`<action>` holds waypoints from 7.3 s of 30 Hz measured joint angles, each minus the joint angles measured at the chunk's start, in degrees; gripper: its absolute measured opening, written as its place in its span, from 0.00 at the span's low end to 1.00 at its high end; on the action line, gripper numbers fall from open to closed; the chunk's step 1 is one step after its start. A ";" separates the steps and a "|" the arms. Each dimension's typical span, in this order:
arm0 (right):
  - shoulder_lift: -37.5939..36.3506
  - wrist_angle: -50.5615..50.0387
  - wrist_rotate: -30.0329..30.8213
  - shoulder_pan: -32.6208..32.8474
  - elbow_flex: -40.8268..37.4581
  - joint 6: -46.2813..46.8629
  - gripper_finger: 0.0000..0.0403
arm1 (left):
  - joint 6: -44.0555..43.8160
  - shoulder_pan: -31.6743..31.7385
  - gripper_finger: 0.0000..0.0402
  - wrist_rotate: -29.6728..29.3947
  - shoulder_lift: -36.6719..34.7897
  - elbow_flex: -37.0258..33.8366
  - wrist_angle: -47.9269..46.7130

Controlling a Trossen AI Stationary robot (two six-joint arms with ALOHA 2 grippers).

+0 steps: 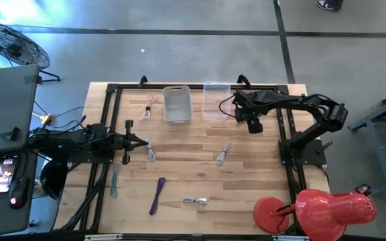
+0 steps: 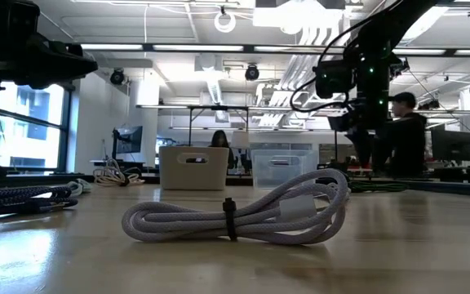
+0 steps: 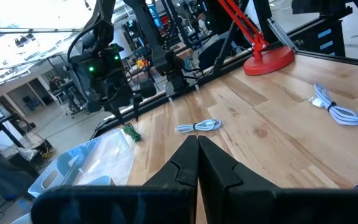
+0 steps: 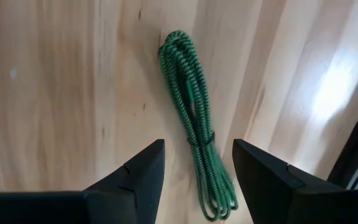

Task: Pick & Place USB Port
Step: Put the green charger cable into the grey bin

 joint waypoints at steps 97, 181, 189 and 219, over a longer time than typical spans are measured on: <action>-14.32 0.07 14.51 16.16 -0.03 27.10 0.02 | -15.29 0.00 0.00 6.94 0.02 0.02 0.75; 4.74 40.21 -20.40 40.94 30.29 3.22 0.02 | 3.72 0.02 0.46 4.30 55.18 31.23 20.70; 4.79 40.23 -20.45 40.87 30.26 3.23 0.02 | 1.08 0.02 0.46 10.56 56.87 31.89 21.53; 6.86 43.23 -23.79 40.87 30.18 3.63 0.02 | -1.82 0.02 0.46 12.34 59.74 31.89 26.72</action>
